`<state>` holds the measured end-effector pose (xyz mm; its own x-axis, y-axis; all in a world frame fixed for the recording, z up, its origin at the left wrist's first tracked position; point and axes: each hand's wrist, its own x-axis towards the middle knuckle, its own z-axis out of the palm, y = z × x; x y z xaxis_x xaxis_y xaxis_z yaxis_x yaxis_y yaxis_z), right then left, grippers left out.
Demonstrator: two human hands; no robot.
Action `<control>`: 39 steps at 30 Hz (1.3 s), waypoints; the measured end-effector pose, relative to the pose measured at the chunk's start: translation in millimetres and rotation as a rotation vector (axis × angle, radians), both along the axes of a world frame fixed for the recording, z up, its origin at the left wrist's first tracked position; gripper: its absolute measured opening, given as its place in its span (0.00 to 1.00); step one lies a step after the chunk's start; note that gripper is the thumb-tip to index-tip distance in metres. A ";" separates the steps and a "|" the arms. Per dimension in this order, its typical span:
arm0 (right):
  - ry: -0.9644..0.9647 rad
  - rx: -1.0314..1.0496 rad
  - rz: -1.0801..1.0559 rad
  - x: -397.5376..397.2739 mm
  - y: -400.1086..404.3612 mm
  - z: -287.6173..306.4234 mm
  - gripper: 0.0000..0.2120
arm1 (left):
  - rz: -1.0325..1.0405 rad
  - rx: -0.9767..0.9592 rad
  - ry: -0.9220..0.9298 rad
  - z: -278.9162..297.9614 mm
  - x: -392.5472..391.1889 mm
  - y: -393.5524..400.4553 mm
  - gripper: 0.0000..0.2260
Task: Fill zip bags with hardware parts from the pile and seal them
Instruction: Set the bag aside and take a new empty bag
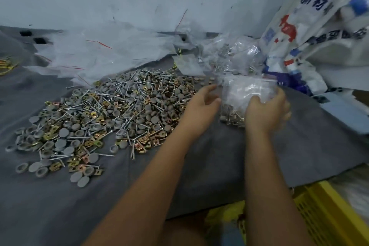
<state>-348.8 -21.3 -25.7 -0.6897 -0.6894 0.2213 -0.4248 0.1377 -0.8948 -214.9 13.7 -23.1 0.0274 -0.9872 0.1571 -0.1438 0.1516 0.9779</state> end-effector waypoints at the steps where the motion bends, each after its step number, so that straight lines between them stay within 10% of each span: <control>1: 0.029 -0.001 -0.012 5.5 2.7 0.1 0.29 | -0.006 0.013 0.004 -3.4 0.4 1.4 0.18; 13: 0.222 -0.189 0.510 124.7 -1.8 1.4 0.11 | 0.168 -0.062 0.101 7.6 70.5 12.2 0.12; 19: 0.473 0.093 0.712 151.5 -70.0 8.8 0.17 | 0.328 -0.033 0.122 10.6 125.6 9.0 0.14; 32: 0.400 0.639 0.899 168.7 -165.5 9.9 0.29 | 0.382 -0.022 0.184 -5.0 143.2 -12.6 0.15; 39: 0.514 0.078 0.680 172.4 -129.1 23.7 0.15 | 0.407 -0.039 0.289 -3.7 146.4 -7.6 0.14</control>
